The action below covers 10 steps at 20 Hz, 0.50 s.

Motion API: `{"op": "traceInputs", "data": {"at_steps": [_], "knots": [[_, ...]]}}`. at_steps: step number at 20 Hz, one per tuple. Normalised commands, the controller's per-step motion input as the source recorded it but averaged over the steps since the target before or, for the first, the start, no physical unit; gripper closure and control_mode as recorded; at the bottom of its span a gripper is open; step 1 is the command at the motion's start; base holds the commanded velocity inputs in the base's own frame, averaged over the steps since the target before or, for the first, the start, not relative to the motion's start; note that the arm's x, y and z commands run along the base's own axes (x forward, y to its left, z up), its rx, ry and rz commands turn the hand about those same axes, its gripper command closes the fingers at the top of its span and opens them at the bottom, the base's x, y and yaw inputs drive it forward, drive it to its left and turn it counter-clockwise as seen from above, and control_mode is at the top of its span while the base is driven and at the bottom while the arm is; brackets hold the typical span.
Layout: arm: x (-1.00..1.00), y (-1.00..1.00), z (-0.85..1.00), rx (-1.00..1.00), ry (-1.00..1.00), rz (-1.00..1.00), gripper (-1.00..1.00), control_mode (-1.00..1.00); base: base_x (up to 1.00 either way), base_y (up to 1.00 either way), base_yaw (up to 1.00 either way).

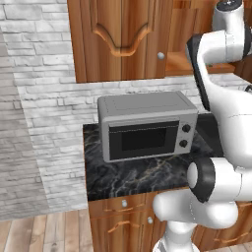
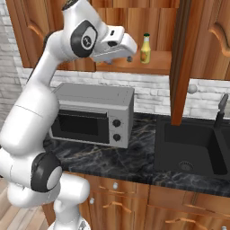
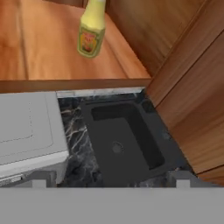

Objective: Move the mayonnaise and mustard from the cabinet to the dining counter.

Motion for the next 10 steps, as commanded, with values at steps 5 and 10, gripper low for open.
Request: {"op": "traceInputs", "data": {"at_steps": [5, 10], "knots": [[0.04, 0.82, 0.00, 0.25, -0.30, 0.23, -1.00, -1.00, 0.00, 0.00, 0.00], [0.16, 0.77, 0.00, 0.08, -0.12, 0.06, -1.00, -1.00, 0.00, 0.00, 0.00]]}}
